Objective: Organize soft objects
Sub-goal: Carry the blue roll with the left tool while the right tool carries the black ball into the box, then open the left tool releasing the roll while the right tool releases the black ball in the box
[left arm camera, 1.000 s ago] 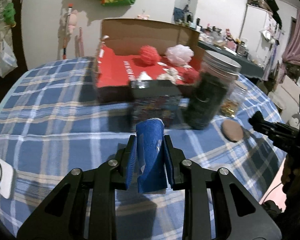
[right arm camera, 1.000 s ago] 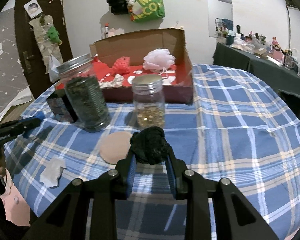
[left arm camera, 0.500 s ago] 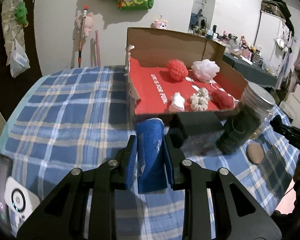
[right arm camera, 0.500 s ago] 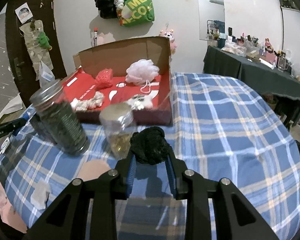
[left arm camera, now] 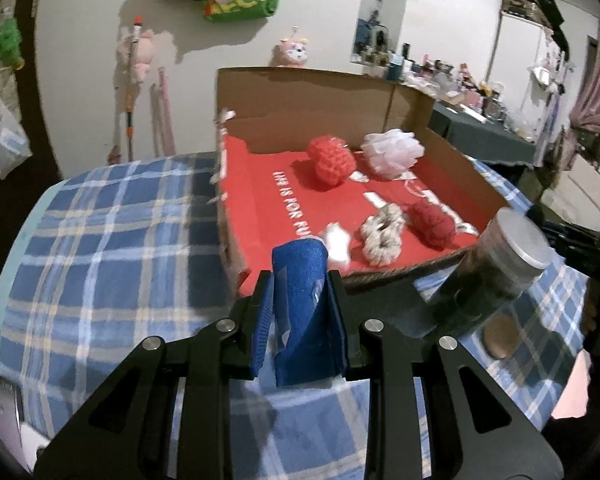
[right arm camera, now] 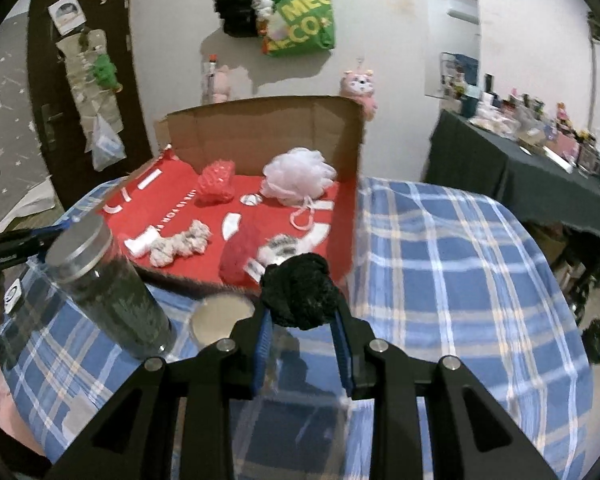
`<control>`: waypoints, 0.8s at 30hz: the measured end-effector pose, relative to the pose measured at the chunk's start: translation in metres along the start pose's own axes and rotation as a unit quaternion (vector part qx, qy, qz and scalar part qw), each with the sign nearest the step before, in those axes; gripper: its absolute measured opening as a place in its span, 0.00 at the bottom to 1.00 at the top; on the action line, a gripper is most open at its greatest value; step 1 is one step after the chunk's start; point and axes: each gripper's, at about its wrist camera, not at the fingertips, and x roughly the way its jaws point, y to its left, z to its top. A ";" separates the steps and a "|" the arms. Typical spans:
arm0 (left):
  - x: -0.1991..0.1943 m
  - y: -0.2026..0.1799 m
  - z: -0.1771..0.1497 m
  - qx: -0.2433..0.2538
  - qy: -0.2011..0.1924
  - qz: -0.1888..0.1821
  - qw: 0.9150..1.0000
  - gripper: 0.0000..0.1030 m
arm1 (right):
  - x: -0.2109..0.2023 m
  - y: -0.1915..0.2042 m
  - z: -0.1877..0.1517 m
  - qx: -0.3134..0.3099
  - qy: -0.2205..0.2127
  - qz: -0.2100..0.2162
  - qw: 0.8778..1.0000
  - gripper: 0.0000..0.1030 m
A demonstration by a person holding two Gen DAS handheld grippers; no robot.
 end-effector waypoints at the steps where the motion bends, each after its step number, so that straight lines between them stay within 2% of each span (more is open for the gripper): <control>1: 0.003 -0.002 0.006 0.004 0.002 -0.009 1.000 0.24 | 0.003 0.001 0.007 -0.006 0.003 0.008 1.000 0.30; 6: 0.018 -0.011 0.032 0.027 0.015 -0.030 0.999 0.24 | 0.024 0.005 0.038 -0.026 0.025 0.045 0.998 0.30; 12: 0.048 -0.026 0.066 0.057 0.045 -0.043 0.996 0.24 | 0.059 0.011 0.071 -0.047 0.062 0.061 0.995 0.30; 17: 0.081 -0.035 0.086 0.070 0.079 -0.045 0.993 0.24 | 0.098 0.014 0.094 -0.055 0.112 0.062 0.990 0.30; 24: 0.129 -0.044 0.103 0.075 0.130 -0.041 0.988 0.24 | 0.150 0.016 0.108 -0.063 0.176 0.033 0.982 0.30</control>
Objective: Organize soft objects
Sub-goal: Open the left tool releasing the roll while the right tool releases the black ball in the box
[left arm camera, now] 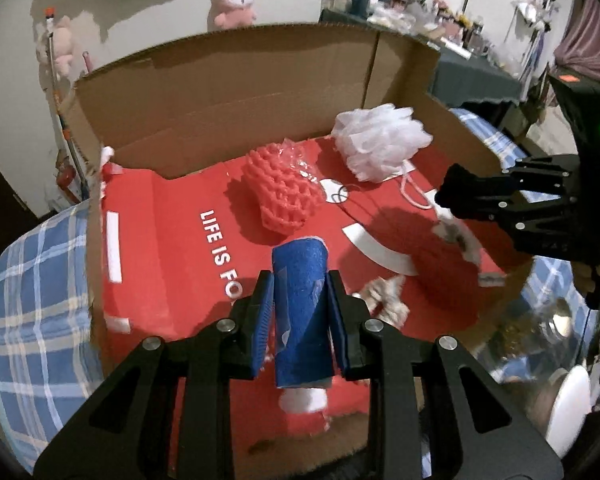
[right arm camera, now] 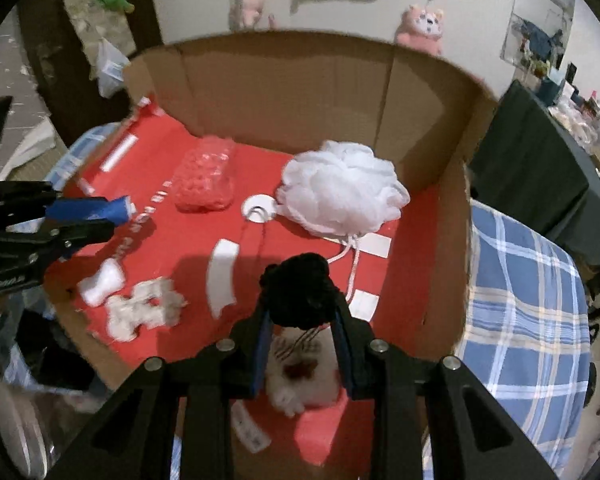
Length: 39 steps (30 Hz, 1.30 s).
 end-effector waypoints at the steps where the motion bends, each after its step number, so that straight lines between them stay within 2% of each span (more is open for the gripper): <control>1: 0.006 0.000 0.003 0.003 0.008 0.005 1.000 0.24 | 0.008 0.000 0.004 0.000 0.012 -0.003 1.000 0.30; 12: 0.047 0.010 0.014 0.002 0.060 0.039 0.997 0.24 | 0.044 -0.002 0.011 0.000 0.076 -0.042 0.996 0.30; 24: 0.062 0.020 0.007 -0.006 0.083 0.054 0.995 0.24 | 0.054 0.003 0.013 -0.005 0.081 -0.049 0.995 0.30; 34: 0.070 0.024 0.014 -0.009 0.078 0.057 0.995 0.24 | 0.056 0.000 0.016 -0.004 0.081 -0.047 0.996 0.31; 39: 0.068 0.027 0.013 -0.013 0.076 0.052 0.996 0.24 | 0.055 -0.002 0.017 -0.006 0.081 -0.046 0.996 0.35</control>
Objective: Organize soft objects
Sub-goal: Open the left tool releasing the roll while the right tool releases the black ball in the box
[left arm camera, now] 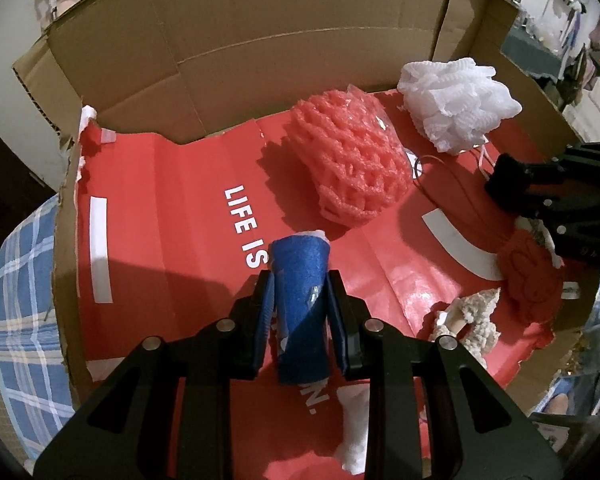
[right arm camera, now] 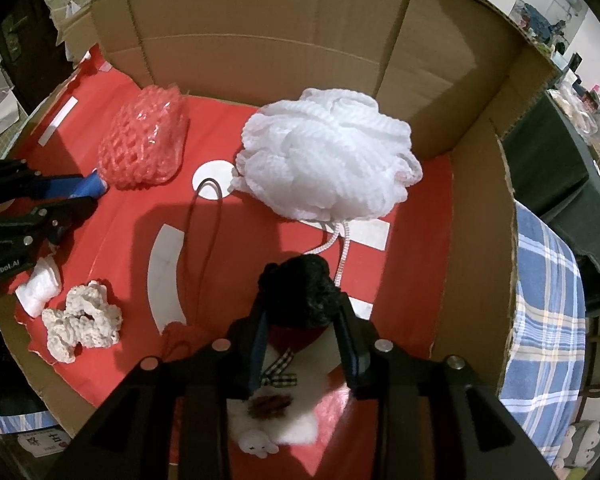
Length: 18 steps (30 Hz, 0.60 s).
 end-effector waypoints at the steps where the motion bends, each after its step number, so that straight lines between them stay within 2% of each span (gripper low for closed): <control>1: -0.001 0.002 -0.001 -0.002 -0.001 -0.002 1.000 0.24 | 0.000 0.000 0.000 -0.001 0.000 0.000 1.000 0.35; 18: -0.027 0.011 -0.006 -0.018 -0.023 -0.040 0.999 0.25 | -0.023 0.010 -0.004 0.002 -0.020 0.010 1.000 0.54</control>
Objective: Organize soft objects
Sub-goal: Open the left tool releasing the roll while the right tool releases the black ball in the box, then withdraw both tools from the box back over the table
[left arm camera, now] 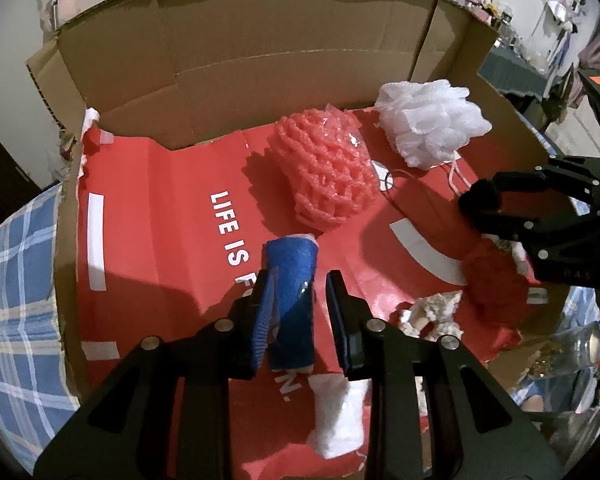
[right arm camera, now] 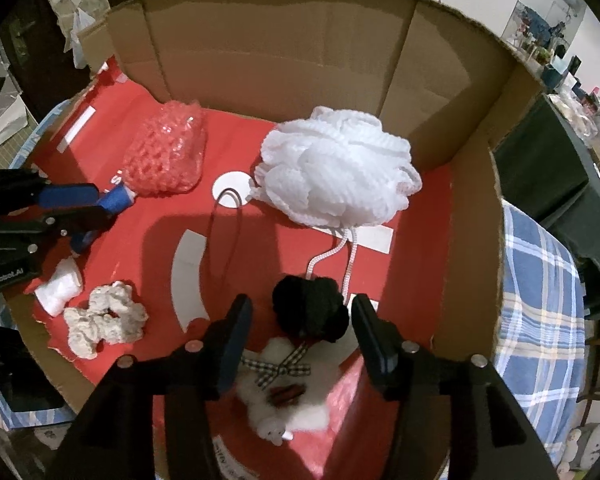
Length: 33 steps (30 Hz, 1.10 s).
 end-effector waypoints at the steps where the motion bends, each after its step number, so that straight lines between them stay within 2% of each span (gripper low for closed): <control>1: 0.001 -0.001 0.000 -0.001 -0.001 -0.002 1.000 0.25 | -0.004 0.001 -0.001 0.000 -0.003 -0.001 1.000 0.57; 4: -0.009 -0.005 -0.003 -0.006 -0.010 -0.010 1.000 0.30 | -0.018 0.002 -0.004 0.002 -0.017 0.002 1.000 0.61; 5: -0.013 -0.005 -0.004 -0.009 -0.014 -0.014 1.000 0.48 | -0.025 0.002 -0.005 0.004 -0.023 0.003 1.000 0.61; 6: -0.018 -0.007 -0.005 -0.012 -0.019 -0.017 1.000 0.71 | -0.030 0.003 -0.006 0.005 -0.028 0.004 1.000 0.61; 7: -0.024 -0.006 -0.008 -0.014 -0.025 -0.019 0.999 0.73 | -0.039 0.003 -0.008 0.008 -0.035 0.005 0.999 0.62; 9: -0.041 -0.011 -0.014 -0.013 -0.057 -0.023 0.998 0.73 | -0.050 0.003 -0.012 0.010 -0.046 0.006 0.999 0.65; 15: -0.083 -0.030 -0.027 -0.018 -0.100 -0.037 0.994 0.73 | -0.100 -0.001 -0.034 0.023 -0.100 0.009 0.995 0.76; 17: -0.094 -0.038 -0.032 -0.014 -0.118 -0.031 0.992 0.73 | -0.118 0.002 -0.045 0.026 -0.122 0.005 0.992 0.79; 22: -0.131 -0.057 -0.056 -0.015 -0.169 -0.022 0.985 0.81 | -0.168 0.012 -0.078 0.033 -0.179 -0.001 0.983 0.89; 27: -0.171 -0.073 -0.088 -0.018 -0.230 -0.026 0.973 0.86 | -0.209 0.030 -0.114 0.029 -0.232 -0.008 0.972 1.00; 31: -0.195 -0.086 -0.114 -0.020 -0.272 -0.025 0.962 0.88 | -0.234 0.047 -0.146 0.024 -0.270 -0.030 0.962 1.00; 33: -0.205 -0.093 -0.126 -0.018 -0.290 -0.024 0.957 0.92 | -0.243 0.055 -0.161 0.024 -0.286 -0.036 0.957 1.00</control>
